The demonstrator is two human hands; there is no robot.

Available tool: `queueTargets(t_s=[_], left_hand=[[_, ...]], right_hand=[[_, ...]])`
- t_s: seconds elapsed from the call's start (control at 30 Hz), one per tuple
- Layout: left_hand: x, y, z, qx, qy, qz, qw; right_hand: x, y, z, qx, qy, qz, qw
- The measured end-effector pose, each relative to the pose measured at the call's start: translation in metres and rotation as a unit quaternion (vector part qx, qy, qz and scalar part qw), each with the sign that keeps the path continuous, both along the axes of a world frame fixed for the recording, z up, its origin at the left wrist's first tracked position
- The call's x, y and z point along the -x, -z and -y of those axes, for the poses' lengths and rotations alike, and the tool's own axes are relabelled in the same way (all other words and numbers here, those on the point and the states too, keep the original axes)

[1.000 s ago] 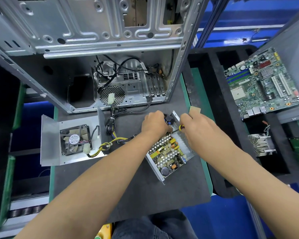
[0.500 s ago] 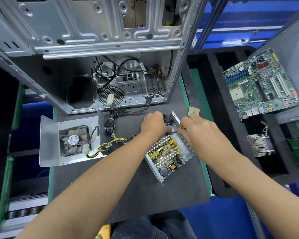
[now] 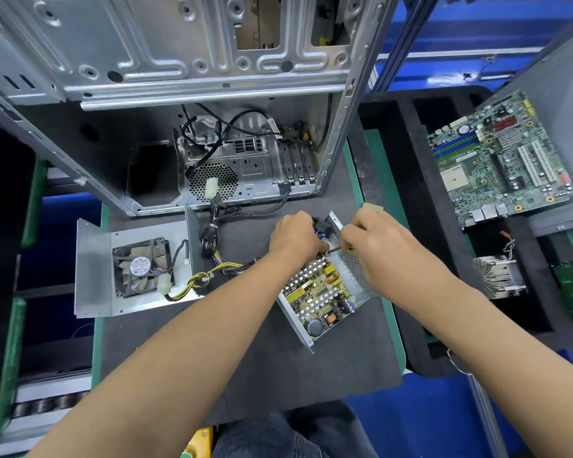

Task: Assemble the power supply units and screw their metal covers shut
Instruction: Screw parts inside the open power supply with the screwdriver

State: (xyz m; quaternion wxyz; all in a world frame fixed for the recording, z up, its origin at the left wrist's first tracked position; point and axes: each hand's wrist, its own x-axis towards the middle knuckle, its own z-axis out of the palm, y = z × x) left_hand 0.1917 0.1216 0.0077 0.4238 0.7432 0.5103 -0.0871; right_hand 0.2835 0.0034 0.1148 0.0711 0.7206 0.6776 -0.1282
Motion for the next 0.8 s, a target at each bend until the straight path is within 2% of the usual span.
queueTargets(t_s=[0.43, 0.57, 0.7, 0.8], left_hand=[[0.0019, 0.0030, -0.0014, 0.011, 0.000, 0.012, 1.000], [0.0017, 0.0031, -0.0015, 0.013, -0.007, 0.015, 1.000], [0.0017, 0.0037, -0.0015, 0.014, -0.011, 0.016, 1.000], [0.0019, 0.0047, -0.0015, 0.015, -0.008, 0.017, 1.000]], right_hand=[[0.0081, 0.0042, -0.0098, 0.014, 0.073, 0.090, 0.993], [0.0077, 0.0017, -0.0091, 0.004, 0.068, 0.091, 0.993], [0.0089, -0.0040, -0.0060, 0.015, 0.051, 0.032, 0.998], [0.0061, -0.0023, -0.0087, 0.031, 0.036, 0.063, 0.997]])
